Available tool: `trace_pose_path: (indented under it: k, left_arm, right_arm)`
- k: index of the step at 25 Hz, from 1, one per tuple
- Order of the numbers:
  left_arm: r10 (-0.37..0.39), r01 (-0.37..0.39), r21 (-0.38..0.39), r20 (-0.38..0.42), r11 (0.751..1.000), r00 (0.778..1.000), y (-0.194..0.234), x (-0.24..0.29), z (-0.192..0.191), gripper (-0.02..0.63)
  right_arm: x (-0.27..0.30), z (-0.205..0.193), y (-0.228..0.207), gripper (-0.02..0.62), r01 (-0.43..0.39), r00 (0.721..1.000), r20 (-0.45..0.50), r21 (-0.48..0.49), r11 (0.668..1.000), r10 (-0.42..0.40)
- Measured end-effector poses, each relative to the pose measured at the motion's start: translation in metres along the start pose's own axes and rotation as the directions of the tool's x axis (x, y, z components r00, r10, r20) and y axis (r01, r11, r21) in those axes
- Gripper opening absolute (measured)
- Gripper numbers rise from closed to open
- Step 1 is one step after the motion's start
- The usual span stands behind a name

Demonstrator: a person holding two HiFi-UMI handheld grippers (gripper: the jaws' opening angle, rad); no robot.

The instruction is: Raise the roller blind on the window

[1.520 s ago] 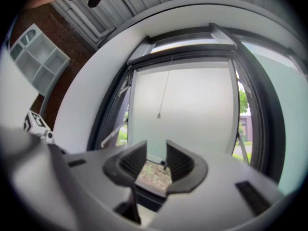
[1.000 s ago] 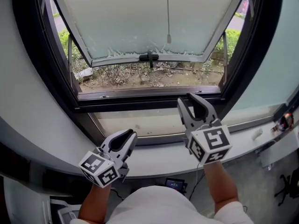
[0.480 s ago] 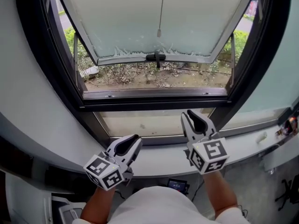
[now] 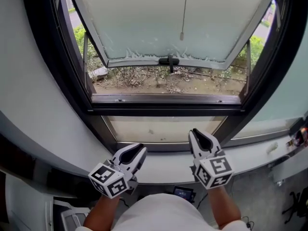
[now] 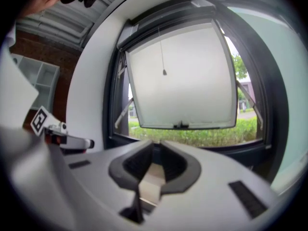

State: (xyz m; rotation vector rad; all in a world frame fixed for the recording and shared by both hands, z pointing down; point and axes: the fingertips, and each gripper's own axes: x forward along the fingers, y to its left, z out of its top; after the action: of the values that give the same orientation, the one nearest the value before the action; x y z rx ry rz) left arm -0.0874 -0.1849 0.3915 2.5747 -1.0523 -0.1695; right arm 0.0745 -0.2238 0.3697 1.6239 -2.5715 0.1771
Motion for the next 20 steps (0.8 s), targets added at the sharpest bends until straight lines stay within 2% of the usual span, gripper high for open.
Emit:
trace_pose_path:
  k: [7,20]
  left_arm:
    - [-0.012,0.011,-0.026,-0.022,1.000,1.000,0.001,-0.003,-0.014,0.069]
    - [-0.037,0.034,-0.057,-0.058,0.998,0.998,0.010,-0.008,-0.030,0.070]
  right_arm:
    - [0.002,-0.032,0.010,0.055,-0.017,0.998,-0.065,0.028,0.999,0.019]
    - [0.003,-0.061,0.018,0.055,0.013,0.992,-0.127,0.038,0.999,-0.008]
